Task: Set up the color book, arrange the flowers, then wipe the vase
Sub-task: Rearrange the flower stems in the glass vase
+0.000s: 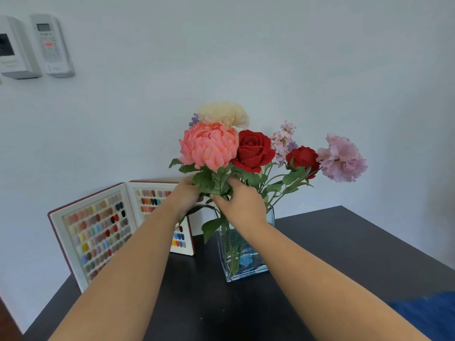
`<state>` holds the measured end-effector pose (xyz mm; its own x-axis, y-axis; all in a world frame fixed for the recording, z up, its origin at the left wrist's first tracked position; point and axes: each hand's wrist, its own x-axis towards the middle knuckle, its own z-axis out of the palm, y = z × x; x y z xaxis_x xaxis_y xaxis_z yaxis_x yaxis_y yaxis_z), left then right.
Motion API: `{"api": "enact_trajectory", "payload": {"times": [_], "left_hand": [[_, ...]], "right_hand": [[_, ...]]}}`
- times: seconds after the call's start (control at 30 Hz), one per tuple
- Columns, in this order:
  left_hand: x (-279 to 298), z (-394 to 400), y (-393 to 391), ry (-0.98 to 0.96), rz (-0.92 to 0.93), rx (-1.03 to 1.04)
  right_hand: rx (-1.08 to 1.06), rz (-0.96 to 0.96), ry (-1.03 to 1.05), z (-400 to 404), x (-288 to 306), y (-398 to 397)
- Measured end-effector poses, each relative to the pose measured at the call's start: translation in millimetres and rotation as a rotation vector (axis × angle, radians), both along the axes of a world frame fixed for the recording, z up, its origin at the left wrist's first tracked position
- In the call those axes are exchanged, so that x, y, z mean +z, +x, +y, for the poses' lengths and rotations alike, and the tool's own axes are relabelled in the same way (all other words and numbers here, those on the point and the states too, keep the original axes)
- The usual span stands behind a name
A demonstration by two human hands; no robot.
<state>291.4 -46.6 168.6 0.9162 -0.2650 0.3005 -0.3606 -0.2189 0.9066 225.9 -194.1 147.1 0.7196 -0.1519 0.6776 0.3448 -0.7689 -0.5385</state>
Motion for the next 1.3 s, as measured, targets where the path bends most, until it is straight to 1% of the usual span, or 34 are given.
{"api": "enact_trajectory", "payload": {"times": [0.07, 0.2, 0.33, 0.53, 0.67, 0.77, 0.87, 0.97, 1.07, 1.2, 1.23, 1.3], "left_hand": [[0, 2, -3, 0.034, -0.071, 0.052], [2, 0, -7, 0.084, -0.254, 0.233], [0, -3, -12, 0.043, -0.321, 0.334], [0, -10, -17, 0.133, -0.438, 0.356], [6, -16, -18, 0.183, -0.471, 0.377], [7, -20, -18, 0.173, -0.472, 0.384], [7, -20, -17, 0.139, -0.435, 0.394], [5, -21, -17, 0.109, -0.399, 0.405], [6, -23, -17, 0.108, -0.424, 0.43], [12, -25, -17, 0.115, -0.442, 0.45], [13, -25, -17, 0.118, -0.445, 0.452], [14, -26, -17, 0.119, -0.441, 0.453]], "right_hand": [[0.004, -0.016, 0.003, 0, -1, 1], [-0.008, -0.018, 0.001, -5, 3, 3], [-0.042, -0.015, -0.023, -10, 9, 4], [-0.131, 0.06, -0.137, -18, 19, 2], [-0.166, 0.067, -0.143, -22, 21, 2], [-0.09, 0.05, -0.051, -30, 19, -1], [-0.026, 0.016, 0.027, -40, 19, -3], [-0.026, 0.007, 0.011, -46, 22, -8], [-0.002, 0.053, -0.034, -47, 25, -11], [0.161, 0.081, -0.034, -52, 23, -16], [0.209, 0.085, -0.003, -55, 22, -18], [0.323, 0.079, 0.128, -61, 20, -23]]}}
